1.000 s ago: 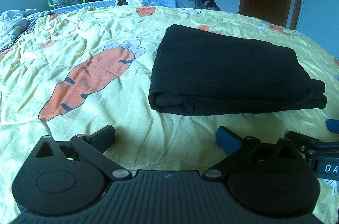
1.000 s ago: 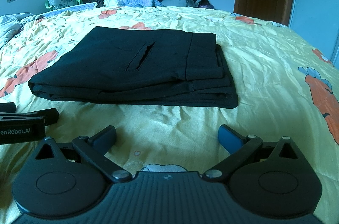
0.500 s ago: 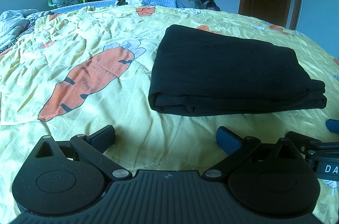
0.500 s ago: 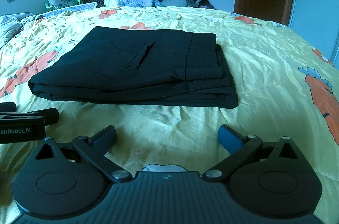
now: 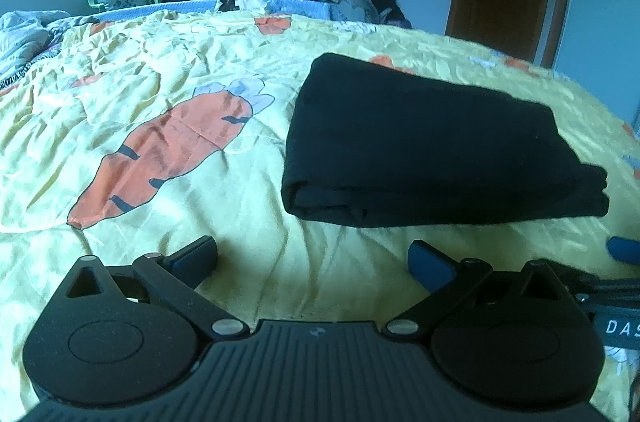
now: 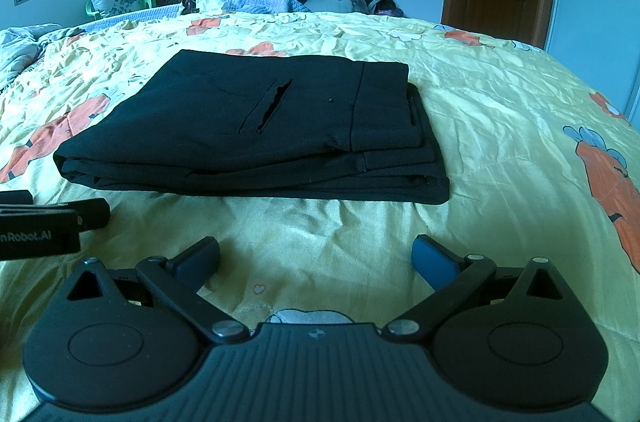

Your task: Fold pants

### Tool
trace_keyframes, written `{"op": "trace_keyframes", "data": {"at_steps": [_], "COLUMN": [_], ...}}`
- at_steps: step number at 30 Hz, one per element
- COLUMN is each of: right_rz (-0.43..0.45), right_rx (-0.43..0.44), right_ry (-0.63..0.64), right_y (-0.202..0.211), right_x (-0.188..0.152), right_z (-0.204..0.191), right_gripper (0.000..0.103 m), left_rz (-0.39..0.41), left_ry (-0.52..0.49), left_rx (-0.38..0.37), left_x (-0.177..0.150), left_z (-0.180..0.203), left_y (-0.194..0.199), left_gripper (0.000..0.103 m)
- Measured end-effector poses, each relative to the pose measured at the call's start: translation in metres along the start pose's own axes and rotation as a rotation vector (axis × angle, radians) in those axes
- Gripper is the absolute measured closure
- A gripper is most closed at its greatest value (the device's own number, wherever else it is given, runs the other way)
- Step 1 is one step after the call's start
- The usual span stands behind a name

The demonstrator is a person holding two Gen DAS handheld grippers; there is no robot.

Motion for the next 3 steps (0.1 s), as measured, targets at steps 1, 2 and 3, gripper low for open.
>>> {"op": "trace_keyframes", "data": {"at_steps": [1,2,3], "right_rz": [0.004,0.013,0.025], "right_rx": [0.012,0.033,0.062], "right_ry": [0.006,0.014,0.024], "right_y": [0.0008,0.002,0.0038], "right_x": [0.0003,0.0009,0.002], "right_z": [-0.0018,-0.0046,-0.008], "right_gripper": [0.0,0.0,0.0], "left_rz": [0.008,0.016,0.025], "left_ry": [0.009,0.016,0.025], "left_rx": [-0.002,-0.002,0.003], "left_x": [0.0012,0.003,0.0051], "left_z": [-0.0015,-0.0043,-0.0077], "left_y": [0.0018,0.0038,0.0065], "left_gripper": [0.0,0.0,0.0]}}
Point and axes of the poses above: each gripper's, at about its wrist camera, not at the fingertips, and y roughly against the way its jaws point, z to its right, x to its top, the point moved 9 cm from there along -y, roughly the way its jaws point, and after that the axes turned 15 degrees about y, right-handed, at the moved point
